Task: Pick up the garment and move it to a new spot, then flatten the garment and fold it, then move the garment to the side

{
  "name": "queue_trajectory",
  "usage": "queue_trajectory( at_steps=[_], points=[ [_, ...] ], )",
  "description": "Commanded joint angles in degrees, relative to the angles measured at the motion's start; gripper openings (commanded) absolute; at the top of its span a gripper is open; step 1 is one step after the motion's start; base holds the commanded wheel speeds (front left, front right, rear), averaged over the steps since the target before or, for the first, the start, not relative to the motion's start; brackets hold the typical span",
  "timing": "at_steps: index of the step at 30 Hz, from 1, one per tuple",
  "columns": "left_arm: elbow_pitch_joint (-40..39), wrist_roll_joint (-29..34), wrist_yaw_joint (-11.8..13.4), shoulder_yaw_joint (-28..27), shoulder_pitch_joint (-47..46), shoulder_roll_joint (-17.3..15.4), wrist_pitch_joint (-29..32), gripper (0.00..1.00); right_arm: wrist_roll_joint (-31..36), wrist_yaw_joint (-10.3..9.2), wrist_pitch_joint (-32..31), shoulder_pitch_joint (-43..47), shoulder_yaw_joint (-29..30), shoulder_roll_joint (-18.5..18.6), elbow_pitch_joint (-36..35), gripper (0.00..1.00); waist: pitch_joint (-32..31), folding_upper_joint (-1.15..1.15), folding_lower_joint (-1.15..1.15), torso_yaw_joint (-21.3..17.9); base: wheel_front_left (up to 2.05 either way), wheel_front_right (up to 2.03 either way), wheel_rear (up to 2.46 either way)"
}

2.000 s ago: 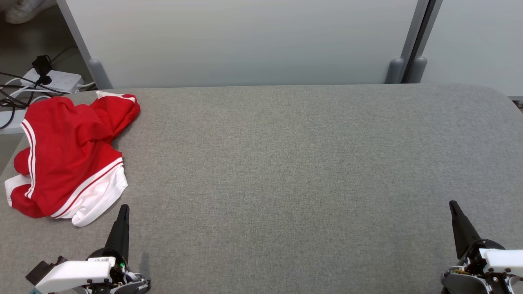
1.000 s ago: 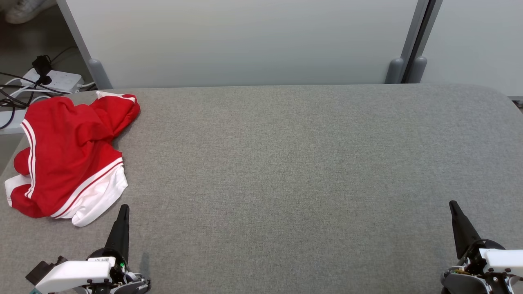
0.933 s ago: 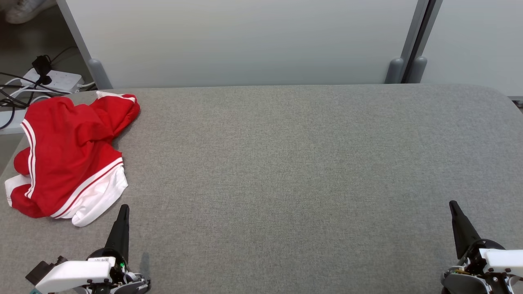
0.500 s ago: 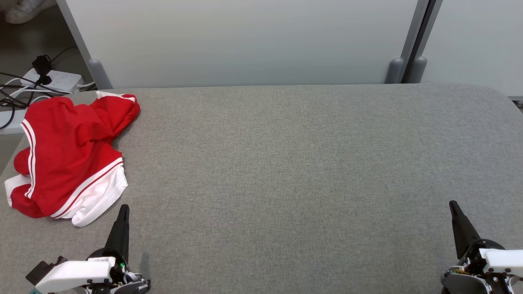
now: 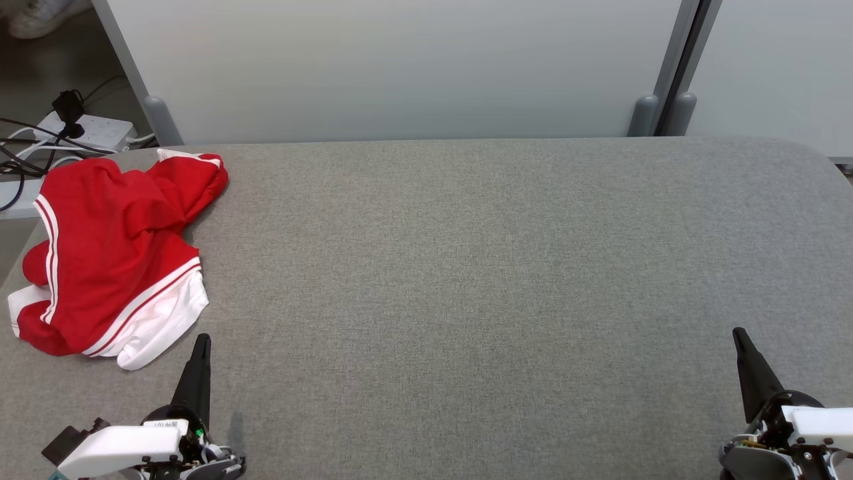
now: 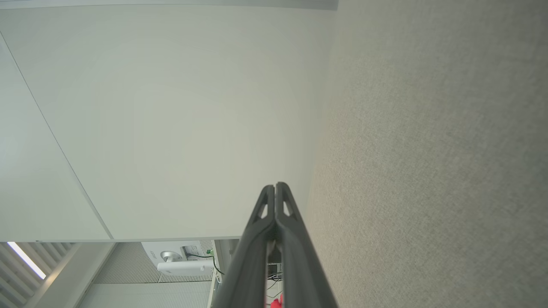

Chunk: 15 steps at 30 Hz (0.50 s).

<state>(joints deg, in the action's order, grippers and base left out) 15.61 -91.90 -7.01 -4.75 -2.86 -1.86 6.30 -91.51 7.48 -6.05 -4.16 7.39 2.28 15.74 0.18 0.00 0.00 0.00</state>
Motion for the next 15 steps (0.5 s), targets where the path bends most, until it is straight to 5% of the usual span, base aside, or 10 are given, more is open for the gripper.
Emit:
queue_trajectory(
  at_steps=[1, 10, 11, 15],
  points=[
    [-1.58, -0.3, -0.47, -1.74, -3.32, -1.01, 0.16, 0.0, -0.68, 0.01, -0.42, -2.02, -0.9, 0.6, -1.72, 0.0, 0.0, 0.0, 0.0, 0.0, 0.0, 0.0, 0.0],
    [-1.58, -0.3, -0.47, -1.74, -3.32, -1.01, 0.16, 0.0, -0.68, 0.01, -0.42, -2.02, -0.9, 0.6, -1.72, 0.0, 0.0, 0.0, 0.0, 0.0, 0.0, 0.0, 0.0],
    [0.0, 0.0, 0.0, 0.0, 0.0, 0.0, 0.0, 1.0, 0.0, 0.0, 0.0, 0.0, 0.0, 0.0, 0.0, 1.0, 0.0, 0.0, 0.0, 0.0, 0.0, 0.0, 0.0],
    [2.44, 0.03, 0.02, 0.12, 1.72, 1.04, -0.02, 1.0, 0.04, 0.0, 0.01, 1.48, -0.46, -0.74, 2.2, 1.0, 0.02, 0.0, 0.0, 0.0, 0.0, 0.0, 0.0]
  ],
)
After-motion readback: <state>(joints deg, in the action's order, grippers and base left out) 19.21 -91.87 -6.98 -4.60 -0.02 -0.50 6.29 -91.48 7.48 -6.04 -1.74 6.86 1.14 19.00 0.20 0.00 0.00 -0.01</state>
